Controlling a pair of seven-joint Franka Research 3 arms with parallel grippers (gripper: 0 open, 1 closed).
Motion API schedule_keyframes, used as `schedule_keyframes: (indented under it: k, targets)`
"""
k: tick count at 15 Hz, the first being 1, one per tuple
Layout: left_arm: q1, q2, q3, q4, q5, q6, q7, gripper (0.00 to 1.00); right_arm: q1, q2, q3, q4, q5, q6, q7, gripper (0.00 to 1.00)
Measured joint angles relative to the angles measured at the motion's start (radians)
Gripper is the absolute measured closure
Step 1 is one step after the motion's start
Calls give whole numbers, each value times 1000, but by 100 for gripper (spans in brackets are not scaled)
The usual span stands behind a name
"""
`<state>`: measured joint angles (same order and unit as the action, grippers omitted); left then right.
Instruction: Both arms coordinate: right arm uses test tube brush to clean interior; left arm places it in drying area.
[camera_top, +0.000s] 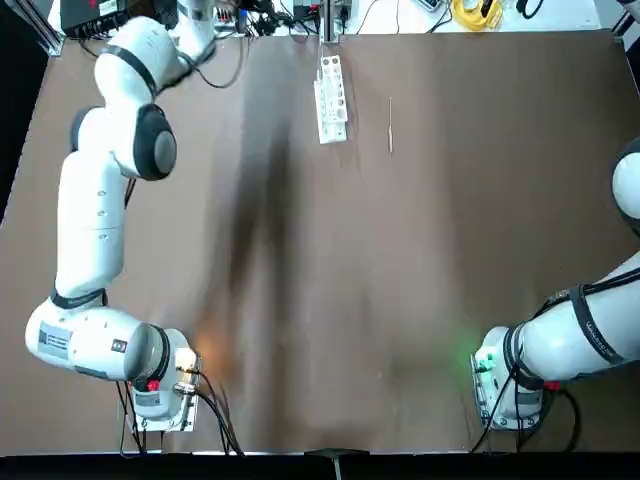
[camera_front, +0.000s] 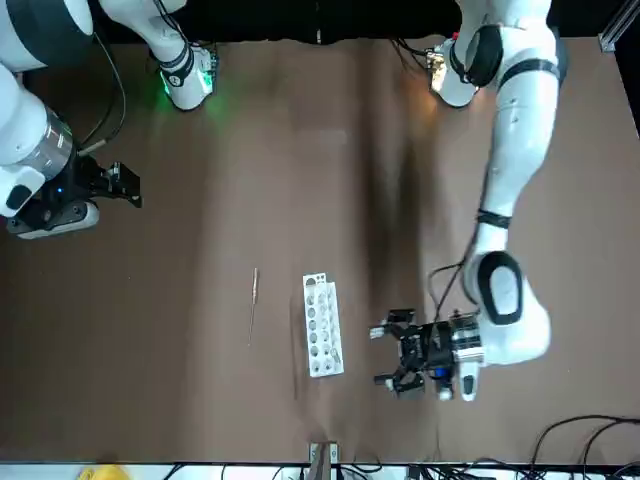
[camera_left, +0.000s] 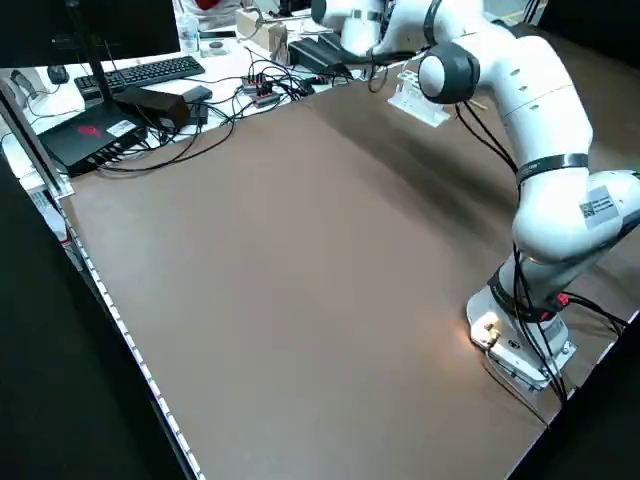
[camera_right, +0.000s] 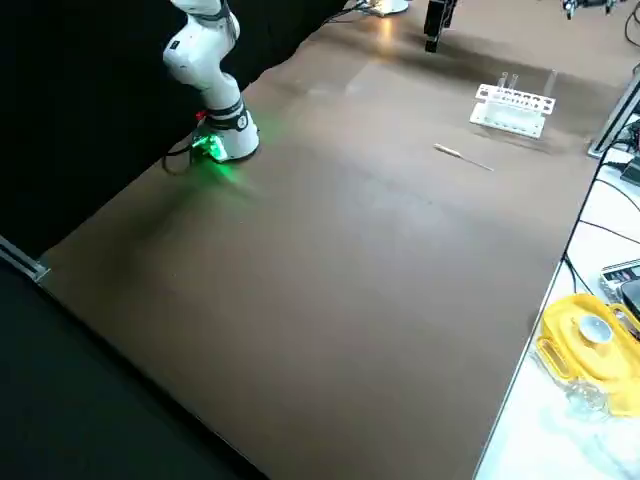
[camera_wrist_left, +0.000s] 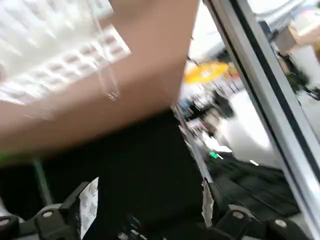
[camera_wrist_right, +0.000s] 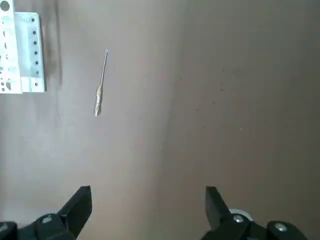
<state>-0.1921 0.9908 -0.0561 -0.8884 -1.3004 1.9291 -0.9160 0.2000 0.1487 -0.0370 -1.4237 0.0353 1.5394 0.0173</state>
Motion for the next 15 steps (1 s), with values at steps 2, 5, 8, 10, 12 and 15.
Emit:
schedule_keyframes:
  k: [2,5,8,10,12,15]
  targets:
    - [27,-70,0,-9,230,-81,-23,1,-20,0,0,0,-1,0,0,0]
    - [49,-174,8,-20,499,-240,-27,1,-69,0,-1,0,-1,-6,-16,0]
    - [78,-293,14,-30,815,-461,72,1,-115,-5,-1,0,-1,-40,-137,0]
    - [90,-352,15,-32,917,-547,189,1,-116,-13,0,-2,-1,-42,-144,0]
    - [100,-407,17,-37,1029,-615,314,1,-116,-37,1,-31,-1,-27,-145,0]
    - [125,-481,21,-70,1146,-654,525,1,-121,-100,0,-107,-1,23,-145,0]
